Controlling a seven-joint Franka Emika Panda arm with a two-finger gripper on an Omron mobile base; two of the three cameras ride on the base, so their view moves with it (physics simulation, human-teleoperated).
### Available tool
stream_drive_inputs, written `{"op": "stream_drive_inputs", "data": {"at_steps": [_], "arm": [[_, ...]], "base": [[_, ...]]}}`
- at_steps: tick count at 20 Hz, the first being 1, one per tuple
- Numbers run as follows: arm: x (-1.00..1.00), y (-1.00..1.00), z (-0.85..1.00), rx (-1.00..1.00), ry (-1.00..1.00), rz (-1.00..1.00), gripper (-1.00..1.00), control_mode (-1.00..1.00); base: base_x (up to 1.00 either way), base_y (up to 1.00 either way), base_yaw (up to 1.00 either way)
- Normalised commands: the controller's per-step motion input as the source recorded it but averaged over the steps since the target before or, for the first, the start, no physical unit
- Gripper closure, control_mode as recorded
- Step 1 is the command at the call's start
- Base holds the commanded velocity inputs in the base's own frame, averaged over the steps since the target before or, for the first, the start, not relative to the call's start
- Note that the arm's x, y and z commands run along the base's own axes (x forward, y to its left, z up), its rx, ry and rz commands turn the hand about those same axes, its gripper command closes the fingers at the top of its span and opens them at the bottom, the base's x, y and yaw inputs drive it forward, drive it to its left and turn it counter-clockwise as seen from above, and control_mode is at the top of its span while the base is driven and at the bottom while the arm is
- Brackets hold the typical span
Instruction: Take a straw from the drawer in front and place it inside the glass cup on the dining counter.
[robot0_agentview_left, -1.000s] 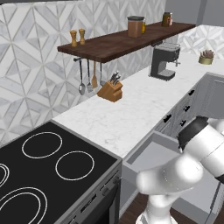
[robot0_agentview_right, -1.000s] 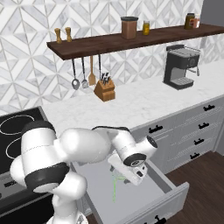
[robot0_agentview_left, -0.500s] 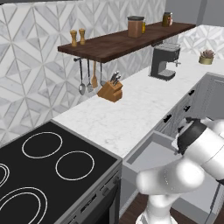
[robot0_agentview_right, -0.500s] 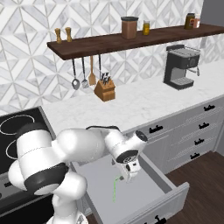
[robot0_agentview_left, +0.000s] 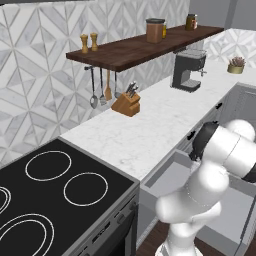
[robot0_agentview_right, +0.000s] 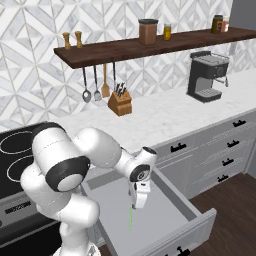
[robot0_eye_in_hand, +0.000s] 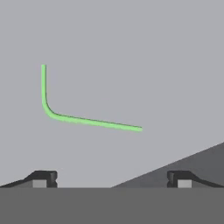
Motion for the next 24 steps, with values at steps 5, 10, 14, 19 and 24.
{"op": "stream_drive_inputs", "data": {"at_steps": [5, 10, 14, 19, 24], "arm": [[0.10, -0.22, -0.22, 0.00, 0.20, -0.18, -1.00, -1.00], [0.23, -0.06, -0.14, 0.00, 0.15, -0.15, -1.00, -1.00], [0.28, 0.00, -0.12, 0.00, 0.13, -0.12, -1.00, -1.00], [0.15, 0.00, -0.23, 0.00, 0.12, -0.09, -1.00, -1.00], [0.05, 0.00, -0.28, 0.00, 0.05, -0.07, -1.00, -1.00]], "base": [[0.00, 0.00, 0.00], [0.00, 0.00, 0.00], [0.00, 0.00, 0.00], [0.00, 0.00, 0.00], [0.00, 0.00, 0.00]]}}
